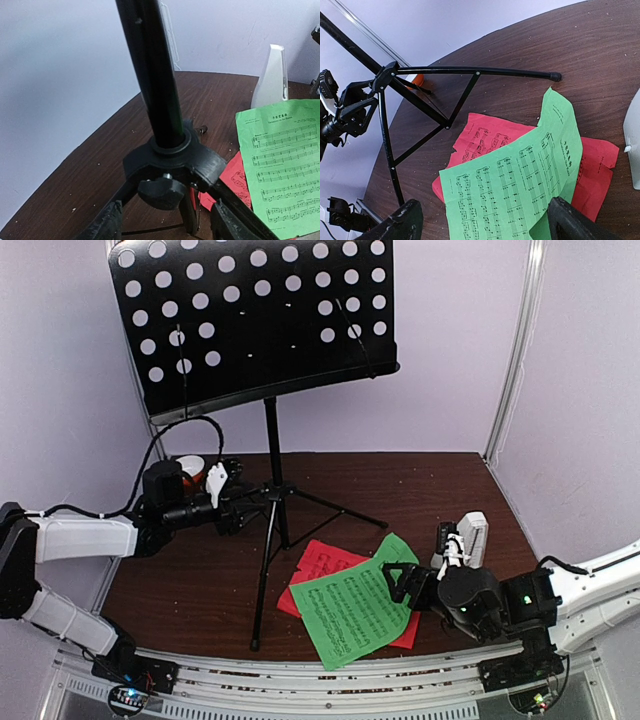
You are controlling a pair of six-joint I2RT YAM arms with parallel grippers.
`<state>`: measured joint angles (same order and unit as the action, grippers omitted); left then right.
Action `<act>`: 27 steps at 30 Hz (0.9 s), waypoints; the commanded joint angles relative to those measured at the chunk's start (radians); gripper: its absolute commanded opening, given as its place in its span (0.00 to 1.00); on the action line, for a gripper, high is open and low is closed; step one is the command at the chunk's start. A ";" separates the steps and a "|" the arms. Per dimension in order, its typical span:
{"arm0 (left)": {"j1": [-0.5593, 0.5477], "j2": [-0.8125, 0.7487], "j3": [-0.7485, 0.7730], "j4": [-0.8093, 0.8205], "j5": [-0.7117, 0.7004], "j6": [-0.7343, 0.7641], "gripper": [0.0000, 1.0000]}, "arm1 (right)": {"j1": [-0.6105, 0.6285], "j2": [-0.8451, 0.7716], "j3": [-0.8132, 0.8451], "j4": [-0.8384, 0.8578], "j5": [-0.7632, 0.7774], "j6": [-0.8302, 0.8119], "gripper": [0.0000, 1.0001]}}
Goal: Pack up the instrument practice props
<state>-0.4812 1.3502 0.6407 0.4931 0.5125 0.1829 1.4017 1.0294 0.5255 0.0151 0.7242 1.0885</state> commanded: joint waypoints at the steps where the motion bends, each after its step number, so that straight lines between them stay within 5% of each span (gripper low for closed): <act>1: 0.009 0.008 0.034 0.099 0.055 0.018 0.60 | -0.004 -0.017 -0.002 -0.029 0.007 0.019 0.88; 10: 0.009 -0.012 0.006 0.153 0.025 0.013 0.51 | -0.003 0.001 -0.007 -0.016 0.005 0.037 0.88; 27: 0.009 0.063 0.112 0.012 0.100 0.008 0.26 | -0.004 0.053 0.030 -0.011 -0.020 0.027 0.88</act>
<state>-0.4774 1.3914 0.7113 0.5228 0.5961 0.1928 1.4017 1.0786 0.5327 0.0097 0.7067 1.1137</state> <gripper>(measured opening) 0.263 0.883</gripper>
